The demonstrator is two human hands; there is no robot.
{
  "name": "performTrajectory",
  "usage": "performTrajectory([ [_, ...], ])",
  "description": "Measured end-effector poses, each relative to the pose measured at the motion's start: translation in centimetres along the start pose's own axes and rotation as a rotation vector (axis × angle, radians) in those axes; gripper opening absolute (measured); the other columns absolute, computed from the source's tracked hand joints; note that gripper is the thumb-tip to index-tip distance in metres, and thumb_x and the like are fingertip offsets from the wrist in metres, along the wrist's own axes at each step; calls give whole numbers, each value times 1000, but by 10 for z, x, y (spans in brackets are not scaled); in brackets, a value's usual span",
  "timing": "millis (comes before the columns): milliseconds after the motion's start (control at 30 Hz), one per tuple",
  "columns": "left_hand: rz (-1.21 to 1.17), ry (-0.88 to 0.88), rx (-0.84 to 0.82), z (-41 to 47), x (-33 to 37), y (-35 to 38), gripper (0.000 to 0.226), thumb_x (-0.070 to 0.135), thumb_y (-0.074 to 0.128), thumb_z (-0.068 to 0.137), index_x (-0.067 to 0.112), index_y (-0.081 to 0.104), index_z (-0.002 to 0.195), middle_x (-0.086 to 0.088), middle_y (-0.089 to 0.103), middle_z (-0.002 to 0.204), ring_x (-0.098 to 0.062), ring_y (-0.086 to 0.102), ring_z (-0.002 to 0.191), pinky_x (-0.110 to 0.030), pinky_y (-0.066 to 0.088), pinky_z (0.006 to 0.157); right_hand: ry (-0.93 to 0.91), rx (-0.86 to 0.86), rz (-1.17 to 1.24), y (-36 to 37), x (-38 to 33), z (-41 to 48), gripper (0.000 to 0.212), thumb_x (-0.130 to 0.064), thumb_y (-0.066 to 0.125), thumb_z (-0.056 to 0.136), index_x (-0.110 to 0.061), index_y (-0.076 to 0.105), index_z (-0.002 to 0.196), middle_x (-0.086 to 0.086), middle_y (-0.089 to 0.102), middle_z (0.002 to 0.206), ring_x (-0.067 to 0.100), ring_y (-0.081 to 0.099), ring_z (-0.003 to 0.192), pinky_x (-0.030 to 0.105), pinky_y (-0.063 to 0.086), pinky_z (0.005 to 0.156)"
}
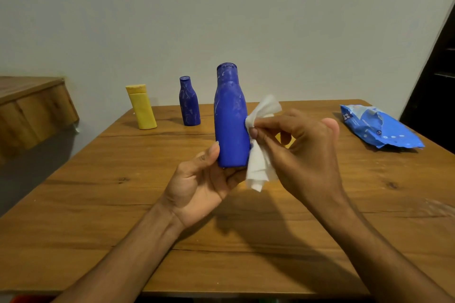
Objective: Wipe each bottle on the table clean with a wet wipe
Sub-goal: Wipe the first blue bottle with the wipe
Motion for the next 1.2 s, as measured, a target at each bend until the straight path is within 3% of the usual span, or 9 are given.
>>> performTrajectory([
  [133, 41, -19, -35, 3, -4, 4, 43, 19, 57, 95, 0, 54, 134, -20, 57, 135, -32, 60, 117, -44, 50, 99, 151, 69, 182, -2, 8, 6, 12, -13, 73, 82, -18, 73, 93, -11, 68, 81, -3, 56, 71, 8, 41, 62],
  [267, 5, -6, -24, 5, -5, 2, 51, 19, 67, 88, 0, 54, 134, -21, 58, 133, -33, 61, 114, -45, 53, 94, 252, 96, 249, -9, 14, 9, 14, -22, 71, 83, -23, 71, 97, -15, 68, 84, -6, 59, 77, 8, 44, 63],
  [367, -27, 11, -31, 5, -2, 1, 51, 18, 72, 85, 3, 59, 131, -21, 60, 129, -31, 62, 115, -43, 53, 94, 215, 57, 271, -11, 10, 11, 14, -23, 72, 82, -23, 71, 96, -15, 69, 84, 0, 60, 76, 11, 47, 64],
  [533, 11, 36, 7, 5, -5, 0, 52, 20, 79, 77, 5, 64, 126, -21, 63, 124, -29, 64, 112, -40, 52, 97, 53, -187, 170, 2, 4, 2, 16, -23, 74, 80, -21, 74, 96, -9, 68, 87, 7, 59, 78, 17, 48, 67],
  [667, 32, 22, 24, 4, -4, 1, 48, 18, 83, 72, 4, 70, 116, -19, 67, 116, -27, 66, 107, -37, 55, 90, -15, -29, 148, 6, 9, 2, 16, -19, 73, 82, -14, 74, 97, -3, 67, 86, 5, 59, 76, 11, 44, 65],
  [800, 53, 35, 28, 4, -2, -1, 42, 19, 77, 77, 6, 71, 116, -17, 68, 113, -25, 67, 105, -37, 55, 91, -91, -182, 159, 10, 8, -3, 20, -21, 69, 82, -14, 72, 100, -2, 66, 96, 8, 61, 89, 21, 52, 73],
  [933, 123, -1, 31, 5, -4, 0, 44, 20, 81, 75, 4, 70, 115, -17, 68, 113, -26, 67, 104, -36, 55, 91, -69, -36, 156, 9, 12, 0, 19, -16, 68, 86, -12, 70, 104, 1, 64, 98, 10, 60, 90, 27, 54, 73],
  [1033, 117, -4, 30, 5, -5, 1, 46, 18, 84, 70, 4, 71, 113, -17, 69, 110, -26, 68, 102, -35, 57, 85, -117, -18, 134, 11, 10, -2, 26, -25, 62, 87, -10, 69, 107, 3, 63, 99, 9, 58, 93, 24, 54, 74],
  [1200, 164, -20, 43, 7, -7, -1, 43, 17, 81, 74, 7, 71, 114, -16, 69, 109, -26, 68, 100, -38, 56, 88, -148, -15, 90, 12, 12, -1, 27, -26, 58, 88, -8, 70, 105, 7, 63, 98, 8, 56, 91, 16, 51, 71],
])
Point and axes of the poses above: each hand's wrist, its own z-axis towards the middle knuckle, its own y-axis out of the palm, x = y × z, the point moved 1 cm from there along z, towards the middle knuckle
